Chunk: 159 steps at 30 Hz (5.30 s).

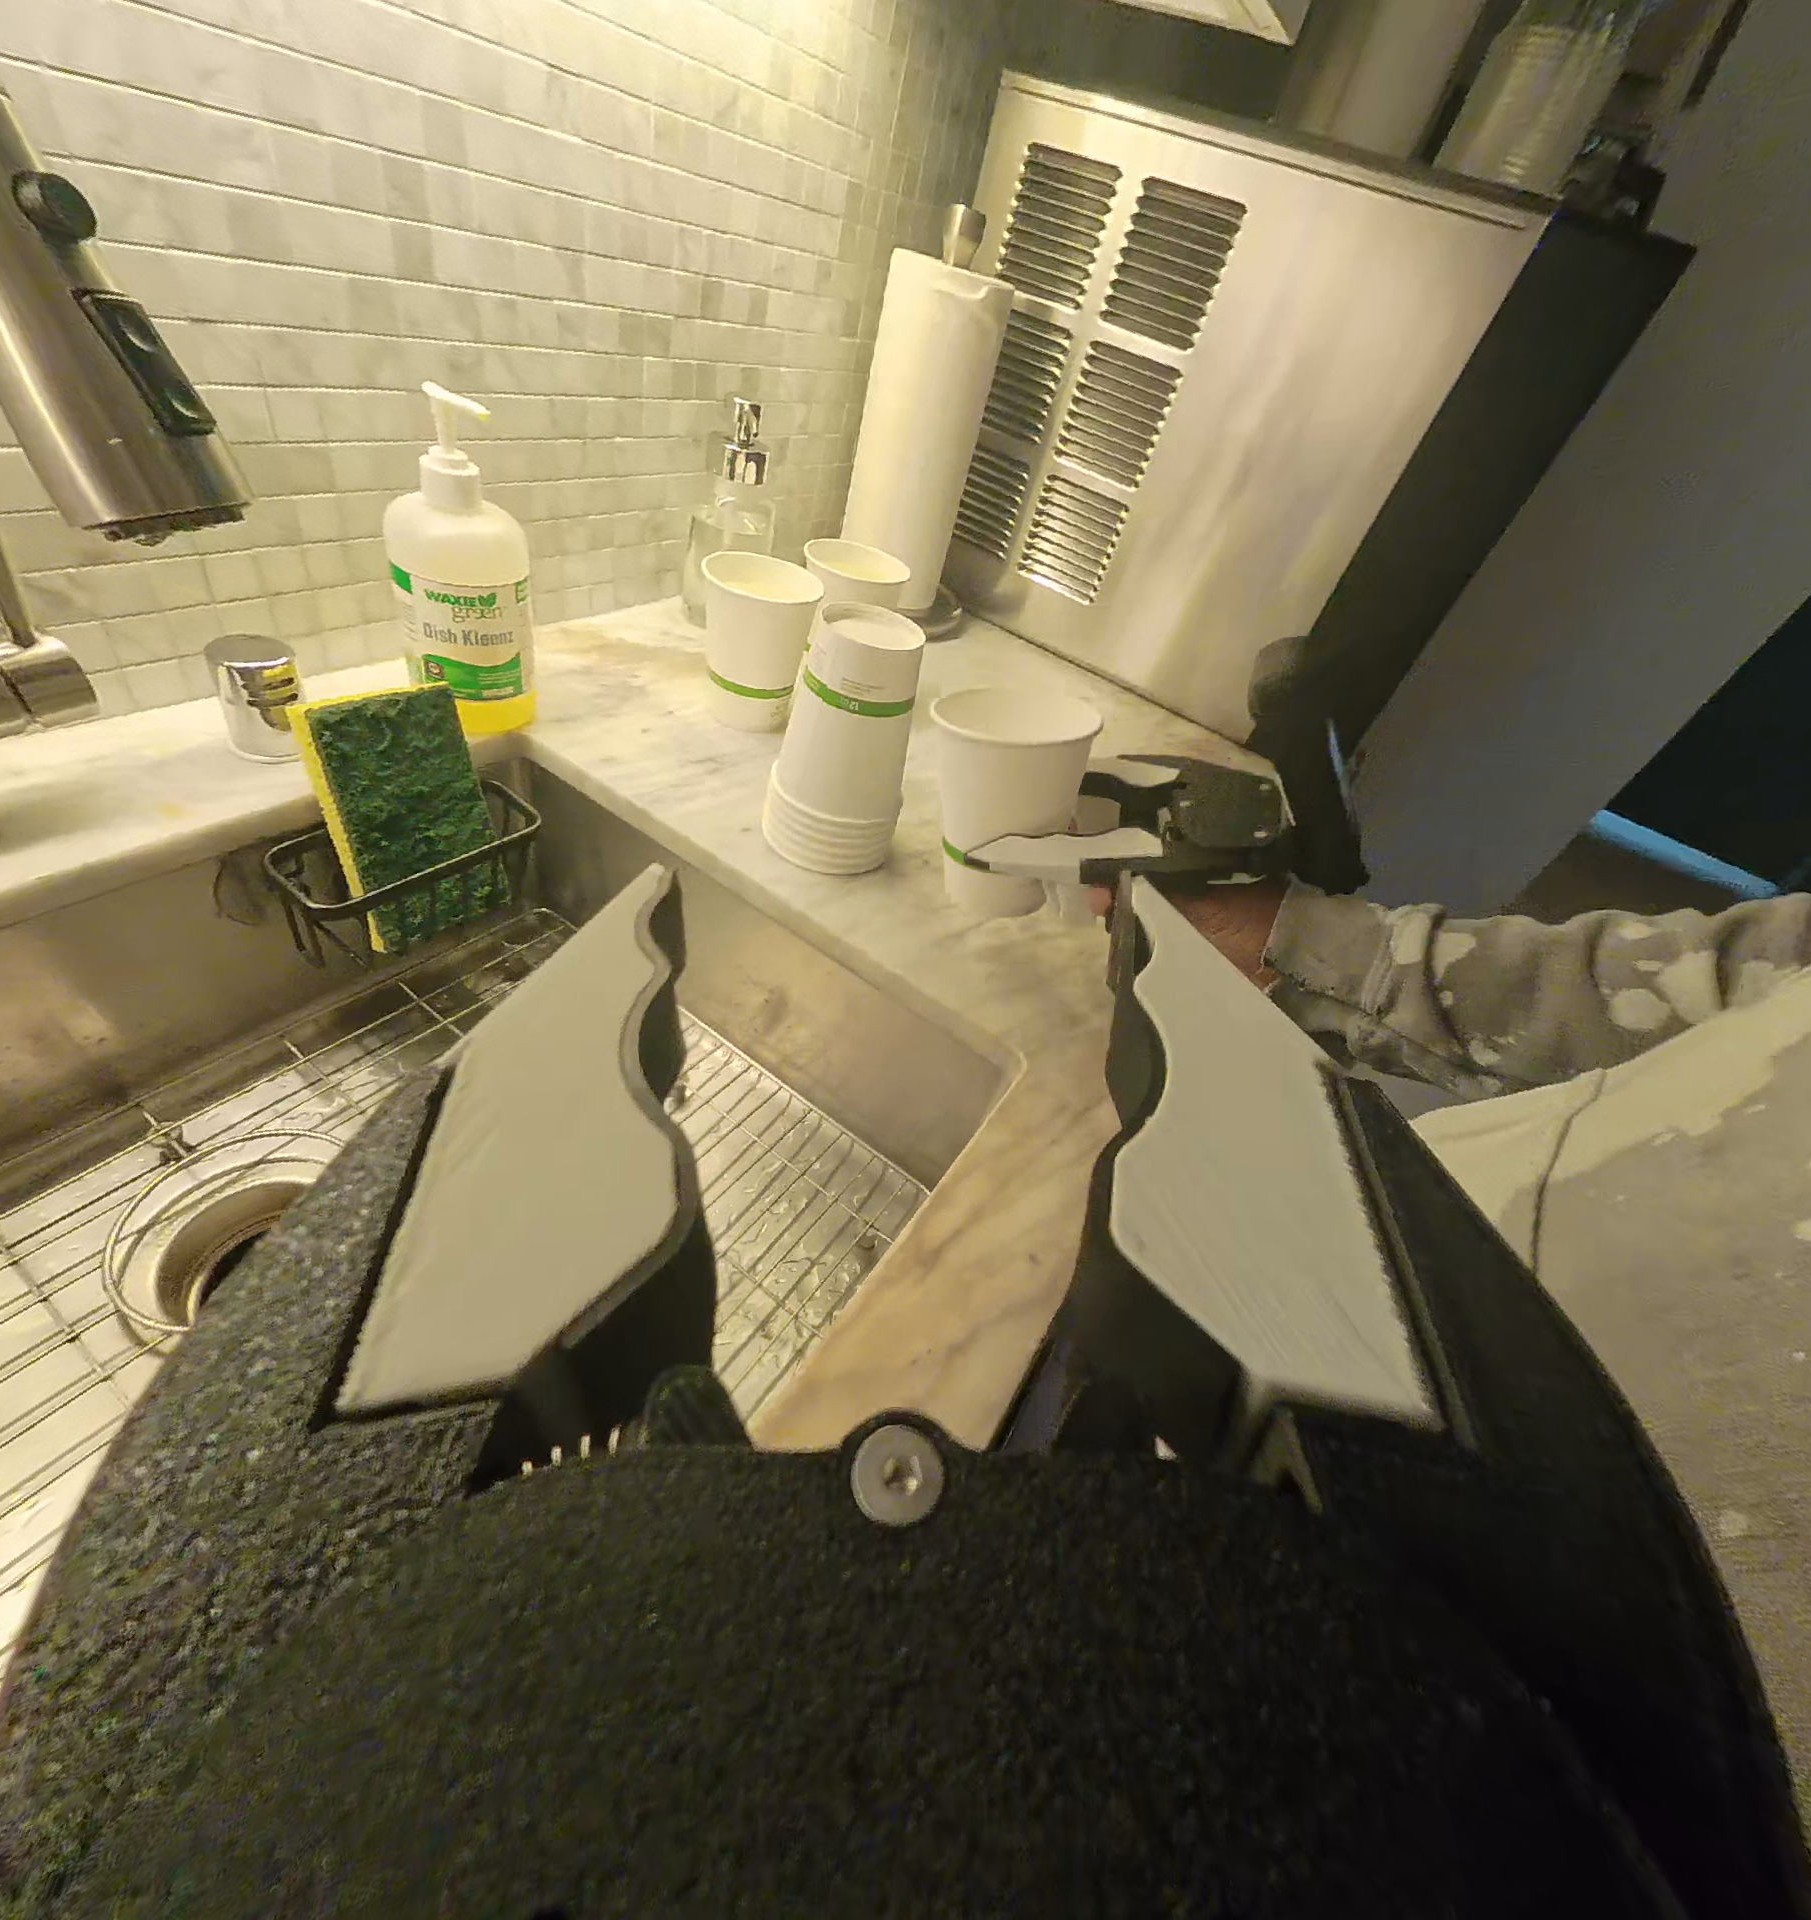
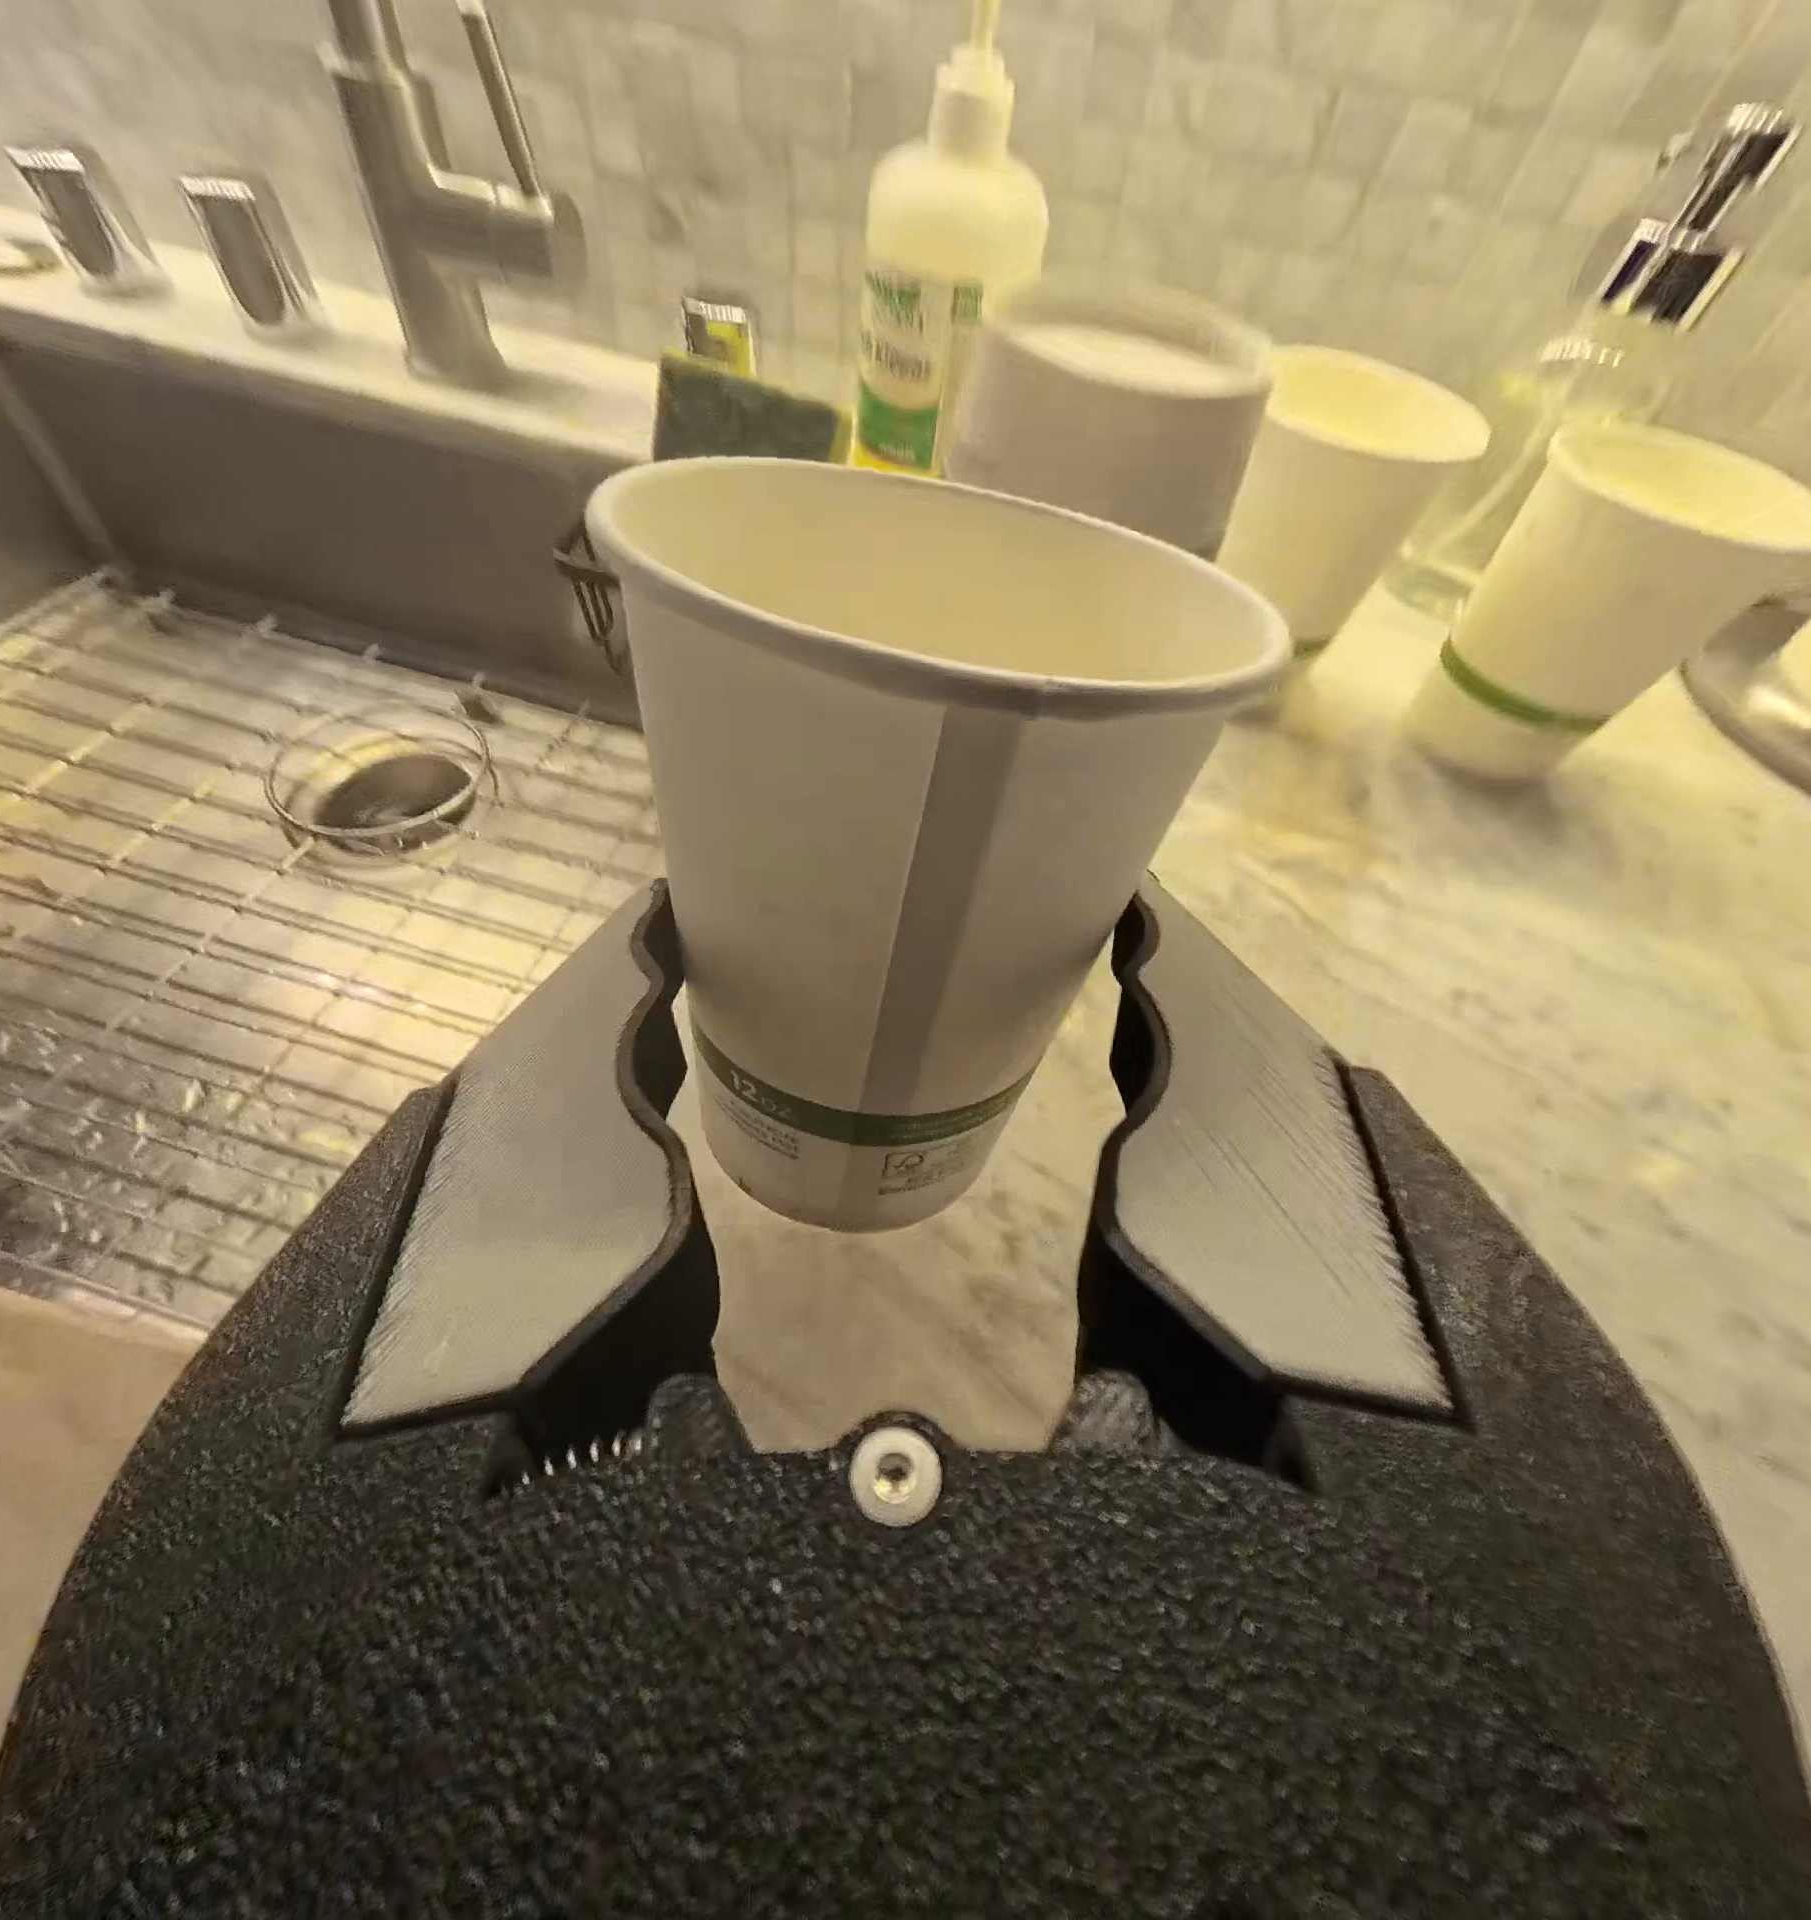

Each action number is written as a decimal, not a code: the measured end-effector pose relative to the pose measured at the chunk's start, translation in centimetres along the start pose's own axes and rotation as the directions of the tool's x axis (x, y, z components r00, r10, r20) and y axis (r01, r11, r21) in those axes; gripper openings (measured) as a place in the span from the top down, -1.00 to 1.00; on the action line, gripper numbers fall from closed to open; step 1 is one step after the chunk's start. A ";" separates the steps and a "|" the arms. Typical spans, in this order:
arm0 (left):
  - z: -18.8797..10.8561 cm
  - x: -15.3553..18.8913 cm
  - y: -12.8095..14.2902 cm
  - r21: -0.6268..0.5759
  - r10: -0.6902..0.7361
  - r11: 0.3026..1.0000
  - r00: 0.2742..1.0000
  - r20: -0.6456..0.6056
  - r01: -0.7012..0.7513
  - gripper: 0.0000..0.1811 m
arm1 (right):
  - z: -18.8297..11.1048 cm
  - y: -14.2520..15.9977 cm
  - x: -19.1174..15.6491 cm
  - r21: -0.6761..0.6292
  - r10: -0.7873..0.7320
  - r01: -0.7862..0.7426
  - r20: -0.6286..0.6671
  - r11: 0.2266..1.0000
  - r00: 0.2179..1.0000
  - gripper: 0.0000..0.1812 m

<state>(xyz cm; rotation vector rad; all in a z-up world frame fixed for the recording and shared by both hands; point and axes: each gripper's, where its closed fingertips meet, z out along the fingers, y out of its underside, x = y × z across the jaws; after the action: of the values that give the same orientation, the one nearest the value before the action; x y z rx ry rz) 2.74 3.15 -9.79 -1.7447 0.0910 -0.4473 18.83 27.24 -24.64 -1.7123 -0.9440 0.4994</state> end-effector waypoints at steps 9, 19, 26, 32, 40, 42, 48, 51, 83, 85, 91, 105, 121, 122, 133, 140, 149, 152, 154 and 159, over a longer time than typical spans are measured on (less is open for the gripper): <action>-0.2 -0.3 0.0 -0.014 0.043 0.999 0.998 0.052 -0.043 0.12 | 0.9 3.6 1.1 -0.097 0.015 -0.016 -0.011 0.995 1.000 0.07; -0.2 -0.8 0.4 -0.026 0.042 0.999 0.997 0.069 -0.040 0.13 | -0.7 6.1 1.6 -0.217 0.035 -0.044 -0.047 0.975 0.998 0.10; 0.0 -0.8 0.4 -0.029 0.052 0.998 0.996 0.065 -0.050 0.13 | -0.6 6.5 1.8 -0.240 0.048 -0.066 -0.081 0.969 0.996 0.11; -0.4 -1.2 0.2 -0.024 0.066 0.998 0.994 0.089 -0.064 0.14 | -0.9 6.2 1.7 -0.214 0.079 -0.091 -0.068 0.972 0.995 -0.03; -1.4 -2.4 0.1 0.008 0.034 0.999 0.991 0.131 -0.035 0.13 | -4.1 4.7 2.0 -0.157 0.091 -0.110 -0.121 0.982 0.988 -0.17; -1.8 -3.0 0.3 0.015 0.022 1.000 0.988 0.151 -0.025 0.13 | -5.6 3.4 2.0 -0.121 0.093 -0.112 -0.153 0.986 0.984 -0.19; -3.7 -4.9 1.0 0.026 -0.009 1.000 0.976 0.219 0.004 0.13 | -9.2 -0.9 0.1 -0.051 0.127 -0.138 -0.172 0.989 0.977 -0.17; -5.0 -6.0 1.5 0.018 -0.020 1.000 0.965 0.261 0.016 0.12 | -9.8 -3.3 -1.9 -0.019 0.134 -0.138 -0.138 0.990 0.981 -0.16; -36.1 -21.3 0.9 0.143 -0.157 0.971 0.065 0.985 0.191 -0.01 | -4.0 -10.4 -13.2 0.051 0.033 -0.040 0.132 0.998 0.991 -0.14; -36.7 -21.9 1.1 0.157 -0.170 0.966 0.047 0.984 0.208 -0.03 | -3.9 -10.5 -13.0 0.054 0.026 -0.033 0.126 0.998 0.992 -0.15; -37.0 -23.2 0.8 0.144 -0.157 0.965 0.046 0.986 0.218 -0.04 | -3.7 -10.6 -12.5 0.056 0.016 -0.022 0.108 0.998 0.994 -0.16; -31.0 -28.2 -0.2 -0.009 -0.092 0.939 0.276 0.957 0.344 0.01 | -2.7 -10.3 -12.1 0.034 0.026 -0.030 0.114 0.999 0.993 -0.15; -29.2 -31.6 2.7 -0.141 -0.096 0.844 0.404 0.909 0.518 0.11 | -3.3 -8.5 -11.6 -0.005 0.052 -0.052 0.096 0.999 0.994 -0.13; -29.1 -31.6 2.7 -0.153 -0.092 0.838 0.411 0.907 0.524 0.12 | -3.3 -8.4 -11.6 -0.005 0.051 -0.051 0.096 0.999 0.994 -0.13; -29.1 -32.1 2.6 -0.288 -0.032 0.757 0.473 0.880 0.587 0.07 | -3.9 -7.9 -11.7 -0.011 0.048 -0.047 0.093 0.999 0.994 -0.11; -28.7 -32.2 2.6 -0.396 0.008 0.727 0.570 0.821 0.561 0.17 | -4.4 -7.6 -11.5 -0.014 0.050 -0.049 0.097 0.999 0.994 -0.10; -28.4 -32.5 2.6 -0.470 0.037 0.720 0.648 0.761 0.511 0.13 | -4.6 -7.4 -11.9 -0.016 0.046 -0.044 0.113 0.999 0.993 -0.08; -28.5 -32.6 2.6 -0.477 0.045 0.731 0.663 0.747 0.488 0.13 | -4.4 -7.5 -12.5 -0.017 0.036 -0.034 0.133 0.999 0.990 -0.08; -28.5 -32.5 2.6 -0.487 0.056 0.737 0.676 0.735 0.468 0.17 | -4.3 -7.7 -12.9 -0.015 0.024 -0.023 0.147 1.000 0.989 -0.08; -29.0 -31.8 2.8 -0.524 0.093 0.730 0.697 0.711 0.438 0.17 | -4.2 -8.6 -13.7 -0.003 -0.002 0.003 0.184 1.000 0.983 -0.07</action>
<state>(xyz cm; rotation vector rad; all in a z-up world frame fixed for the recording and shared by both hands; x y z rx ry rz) -36.01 -14.76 -15.76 -2.5576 -0.5644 0.1928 10.70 14.92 -16.87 -1.6888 -1.0790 0.6633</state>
